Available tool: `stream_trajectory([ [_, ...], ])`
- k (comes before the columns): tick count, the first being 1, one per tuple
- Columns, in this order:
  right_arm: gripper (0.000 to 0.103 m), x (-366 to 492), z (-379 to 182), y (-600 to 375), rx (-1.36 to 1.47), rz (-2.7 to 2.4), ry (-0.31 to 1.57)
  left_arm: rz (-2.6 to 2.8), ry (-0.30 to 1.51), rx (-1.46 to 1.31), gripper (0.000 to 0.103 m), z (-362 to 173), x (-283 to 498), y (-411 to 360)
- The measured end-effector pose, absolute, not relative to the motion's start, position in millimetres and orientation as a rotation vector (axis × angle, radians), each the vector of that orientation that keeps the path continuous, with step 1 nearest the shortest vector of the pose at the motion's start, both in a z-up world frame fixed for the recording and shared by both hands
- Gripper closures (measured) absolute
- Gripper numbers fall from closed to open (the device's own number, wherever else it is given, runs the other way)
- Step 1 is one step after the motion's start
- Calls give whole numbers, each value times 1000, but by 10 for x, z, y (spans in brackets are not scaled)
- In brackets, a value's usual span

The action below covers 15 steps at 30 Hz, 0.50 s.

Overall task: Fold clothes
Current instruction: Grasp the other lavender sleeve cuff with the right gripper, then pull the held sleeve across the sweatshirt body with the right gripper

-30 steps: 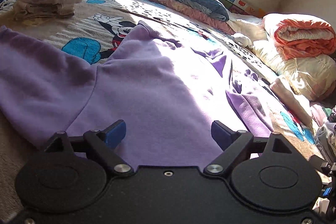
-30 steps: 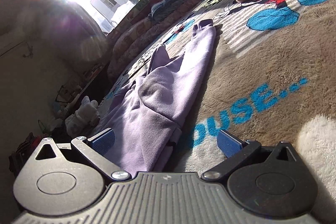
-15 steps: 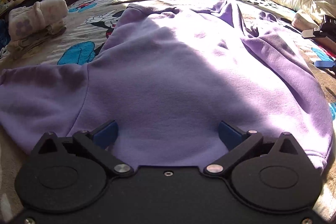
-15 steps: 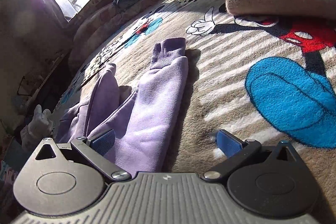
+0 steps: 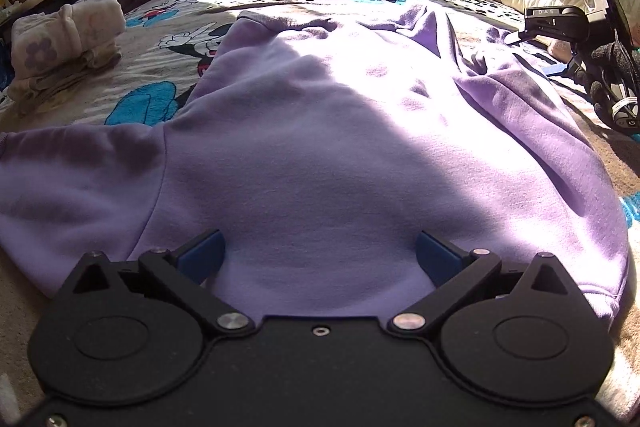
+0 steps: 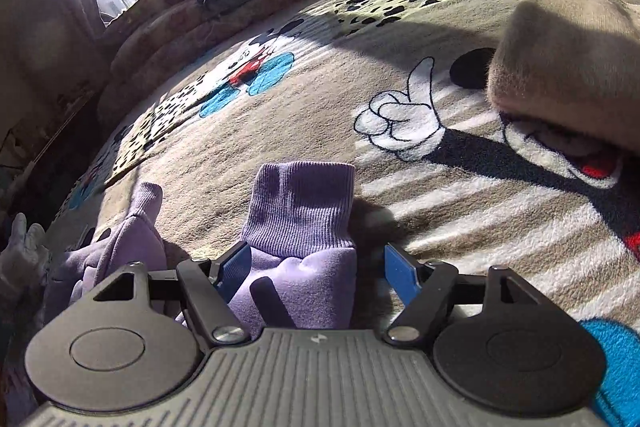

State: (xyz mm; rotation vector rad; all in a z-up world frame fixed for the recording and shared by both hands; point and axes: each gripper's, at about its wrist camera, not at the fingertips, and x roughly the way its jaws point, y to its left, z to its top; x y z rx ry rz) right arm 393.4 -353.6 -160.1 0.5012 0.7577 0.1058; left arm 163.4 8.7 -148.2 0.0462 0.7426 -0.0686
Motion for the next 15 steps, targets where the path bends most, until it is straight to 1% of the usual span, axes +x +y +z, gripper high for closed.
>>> stream_trajectory([
  [1,63,3933,-1597,-3508,487,95,754,-69,742,43,0,-1481,1634,91],
  [6,85,3815,-1542,-3566,558,82,701,-69,733,36,0,-1484,1618,92],
  [10,88,3655,-1434,-3620,574,81,657,-66,728,21,0,-1473,1616,108],
  [15,89,3443,-1266,-3694,584,68,608,-53,714,21,0,-1469,1603,96],
])
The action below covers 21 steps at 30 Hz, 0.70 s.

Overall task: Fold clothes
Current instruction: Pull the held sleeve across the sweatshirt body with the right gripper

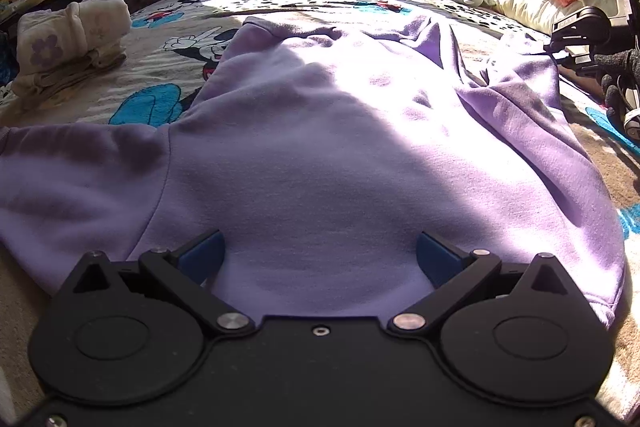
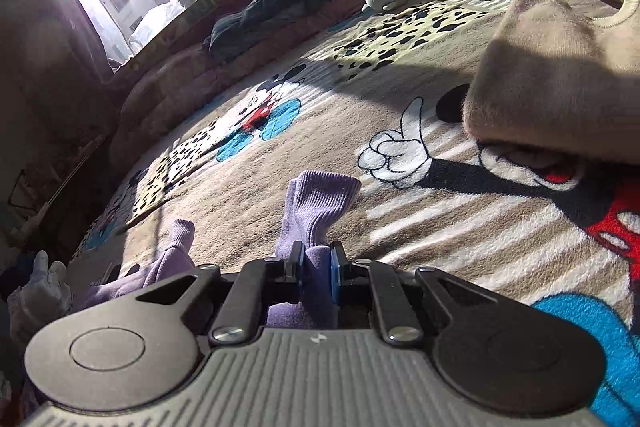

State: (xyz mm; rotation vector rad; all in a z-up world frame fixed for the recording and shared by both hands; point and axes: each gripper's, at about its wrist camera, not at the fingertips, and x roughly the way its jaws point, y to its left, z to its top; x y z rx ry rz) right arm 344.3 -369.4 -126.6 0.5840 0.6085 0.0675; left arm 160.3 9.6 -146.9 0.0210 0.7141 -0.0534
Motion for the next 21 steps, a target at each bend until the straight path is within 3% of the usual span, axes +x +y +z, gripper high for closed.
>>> stream_trajectory([
  [21,89,1929,-1183,-4805,744,-233,534,-36,691,45,0,-1508,1589,39],
])
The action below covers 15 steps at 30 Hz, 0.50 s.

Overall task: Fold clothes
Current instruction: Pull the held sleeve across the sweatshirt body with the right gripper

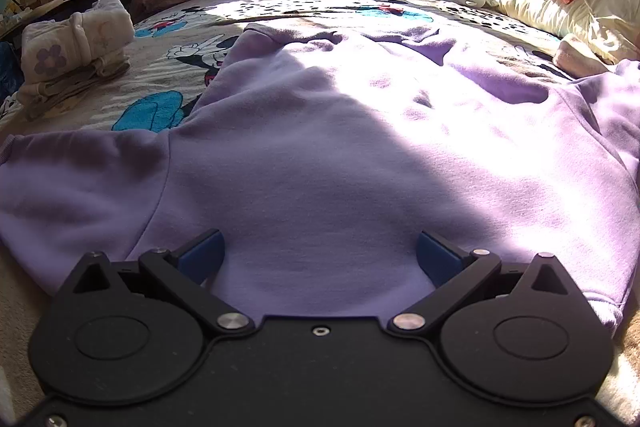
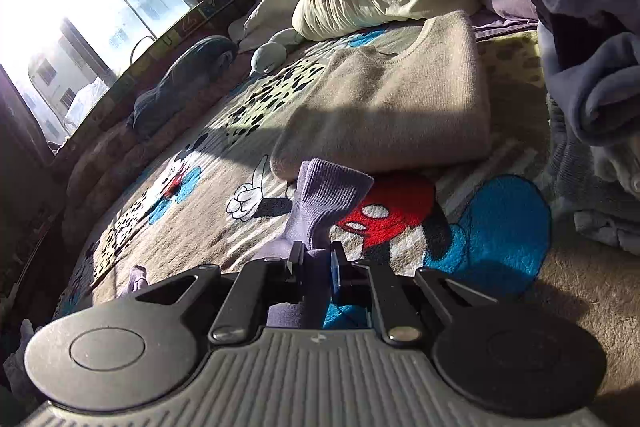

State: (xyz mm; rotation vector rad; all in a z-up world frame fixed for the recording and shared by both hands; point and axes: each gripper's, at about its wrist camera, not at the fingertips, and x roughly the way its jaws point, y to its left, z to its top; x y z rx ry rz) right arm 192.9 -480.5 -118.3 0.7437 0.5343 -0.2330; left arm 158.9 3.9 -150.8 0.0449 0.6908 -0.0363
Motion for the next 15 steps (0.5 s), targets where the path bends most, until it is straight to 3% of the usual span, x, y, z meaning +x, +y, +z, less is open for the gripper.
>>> stream_trajectory([
  [15,89,1637,-1409,-5053,761,-279,571,-29,657,55,0,-1540,1531,21],
])
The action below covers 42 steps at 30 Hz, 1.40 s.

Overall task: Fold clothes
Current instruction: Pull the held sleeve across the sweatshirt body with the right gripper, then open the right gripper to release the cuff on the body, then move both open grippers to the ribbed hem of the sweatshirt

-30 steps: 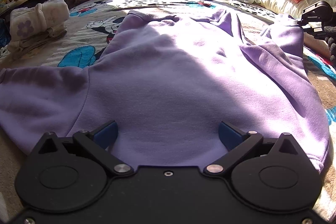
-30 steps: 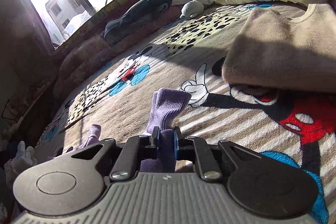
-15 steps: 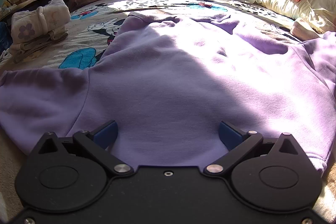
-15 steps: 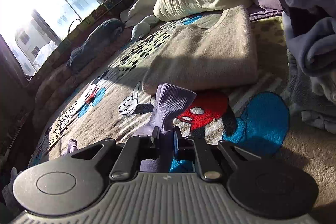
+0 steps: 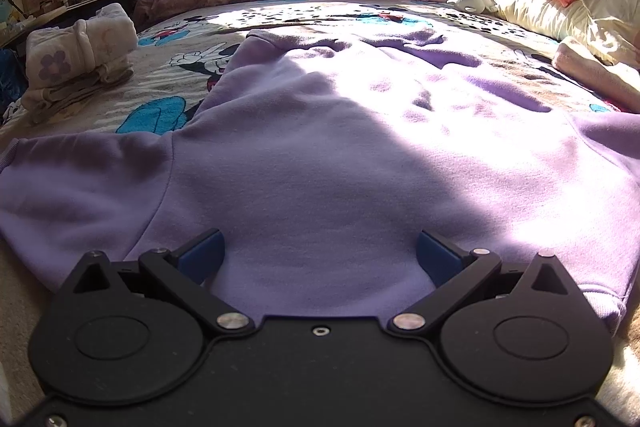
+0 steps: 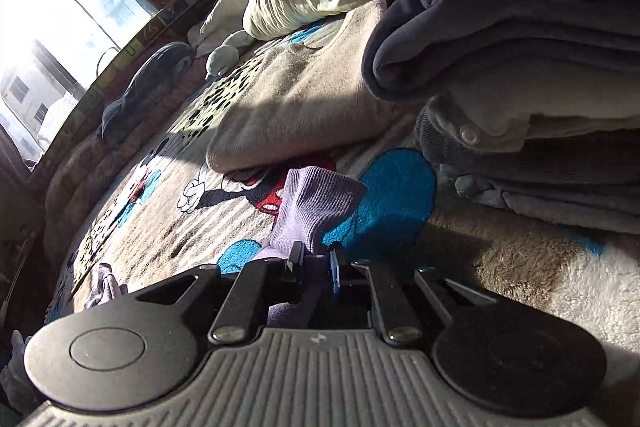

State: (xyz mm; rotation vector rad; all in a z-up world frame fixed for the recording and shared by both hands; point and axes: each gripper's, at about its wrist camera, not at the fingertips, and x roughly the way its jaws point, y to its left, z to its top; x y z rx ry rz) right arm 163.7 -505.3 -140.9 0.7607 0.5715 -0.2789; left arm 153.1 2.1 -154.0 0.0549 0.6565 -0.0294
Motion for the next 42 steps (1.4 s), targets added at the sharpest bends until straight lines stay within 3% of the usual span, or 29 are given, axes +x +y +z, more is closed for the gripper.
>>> stream_trajectory([
  [8,89,1805,-1282,-5055,642,-218,555,-21,633,61,0,-1565,1489,10],
  [11,80,1842,-1414,-5076,589,-259,642,-18,630,65,0,-1573,1496,5],
  [14,57,1680,-1334,-5050,534,-257,549,-17,626,66,0,-1575,1491,4],
  [17,57,1626,-1233,-4941,445,-188,508,-14,625,68,0,-1580,1490,-3],
  [23,59,1919,-1327,-4262,131,57,678,-11,628,69,0,-1578,1503,-10],
  [30,58,2315,-1496,-4427,284,-66,689,-19,630,64,0,-1582,1515,-2],
  [42,57,2535,-1565,-4561,101,-67,737,-29,641,63,0,-1574,1543,2],
])
